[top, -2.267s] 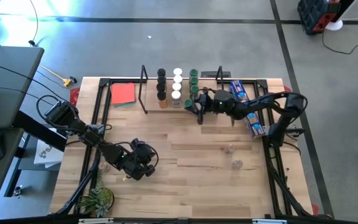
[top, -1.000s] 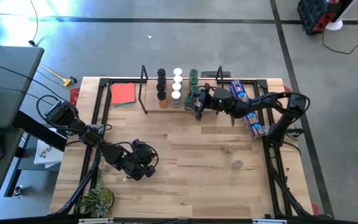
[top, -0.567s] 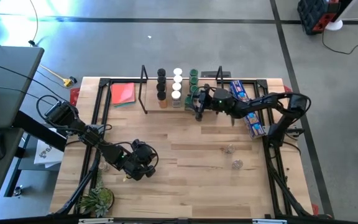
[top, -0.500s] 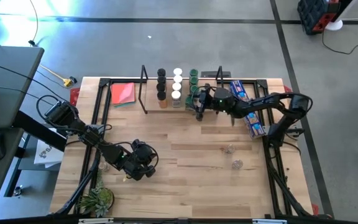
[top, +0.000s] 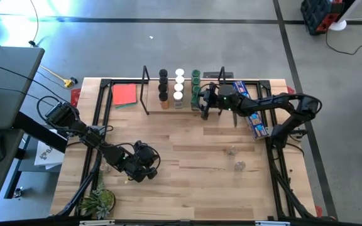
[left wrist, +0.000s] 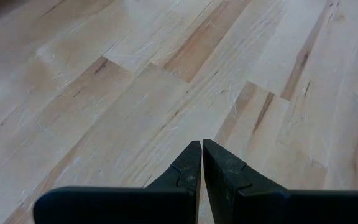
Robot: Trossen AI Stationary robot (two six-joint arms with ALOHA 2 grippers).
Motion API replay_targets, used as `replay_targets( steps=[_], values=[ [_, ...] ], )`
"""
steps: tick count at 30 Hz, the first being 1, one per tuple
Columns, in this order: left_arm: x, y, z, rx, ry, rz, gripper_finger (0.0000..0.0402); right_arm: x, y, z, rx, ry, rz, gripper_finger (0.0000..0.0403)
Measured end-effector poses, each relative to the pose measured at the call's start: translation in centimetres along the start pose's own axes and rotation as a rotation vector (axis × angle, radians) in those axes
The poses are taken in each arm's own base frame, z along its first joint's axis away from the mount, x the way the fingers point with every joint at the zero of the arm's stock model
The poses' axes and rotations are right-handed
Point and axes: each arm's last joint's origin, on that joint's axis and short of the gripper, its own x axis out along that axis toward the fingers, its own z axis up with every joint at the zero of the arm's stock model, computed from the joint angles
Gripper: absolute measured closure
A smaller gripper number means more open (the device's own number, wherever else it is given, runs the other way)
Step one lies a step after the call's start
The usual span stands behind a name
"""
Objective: Shelf spices
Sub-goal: Put the green seasoning bottle on the shelf aligned with the other green seasoning bottles, then put the brown seasoning bottle on the shelf
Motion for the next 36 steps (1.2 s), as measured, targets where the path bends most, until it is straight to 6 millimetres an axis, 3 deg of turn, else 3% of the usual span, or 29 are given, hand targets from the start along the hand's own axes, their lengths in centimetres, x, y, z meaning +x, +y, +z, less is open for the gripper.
replay_targets(
  steps=[8,17,24,31,36],
  values=[
    [0.0,0.0,0.0,0.005,0.000,-0.001,0.0387,0.0,0.0,0.0,-0.050,-0.006,0.002,0.0197],
    [0.0,-0.1,0.0,0.001,0.000,-0.006,0.0387,-0.2,-0.1,0.1,-0.106,0.005,-0.028,0.0132],
    [0.0,-0.1,0.1,-0.005,-0.002,-0.013,0.0387,-0.7,-0.2,1.0,-0.142,-0.019,-0.058,0.0124],
    [0.0,-0.1,0.1,-0.005,-0.003,-0.015,0.0387,-1.9,1.1,3.1,-0.225,-0.094,-0.037,0.0124],
    [-1.2,0.0,1.0,0.036,0.039,-0.070,0.0387,-4.4,3.1,5.7,-0.247,-0.116,-0.060,0.0124]
  ],
)
